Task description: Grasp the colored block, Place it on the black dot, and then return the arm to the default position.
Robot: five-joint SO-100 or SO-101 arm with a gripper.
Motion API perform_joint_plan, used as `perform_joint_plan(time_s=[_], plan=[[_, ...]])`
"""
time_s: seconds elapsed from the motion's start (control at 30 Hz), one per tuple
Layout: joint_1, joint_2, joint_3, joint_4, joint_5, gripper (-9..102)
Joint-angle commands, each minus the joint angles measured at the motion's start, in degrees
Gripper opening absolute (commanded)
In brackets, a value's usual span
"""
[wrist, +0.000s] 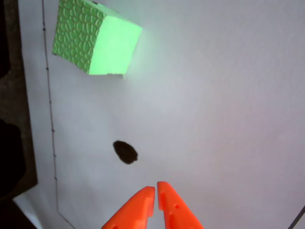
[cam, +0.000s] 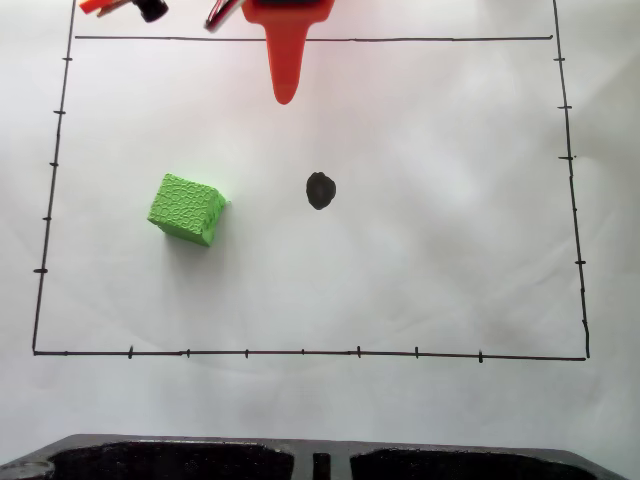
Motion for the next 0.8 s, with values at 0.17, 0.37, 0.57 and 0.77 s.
perform_joint_plan(time_s=[0.17, 0.37, 0.57, 0.77], plan=[[0.6, 0.7, -0.1, -0.7, 0.3, 0], [0.6, 0.7, -0.1, -0.7, 0.3, 0], [0.6, 0.7, -0.1, -0.7, 0.3, 0], [1.1, 0.7, -0.1, -0.7, 0.7, 0]])
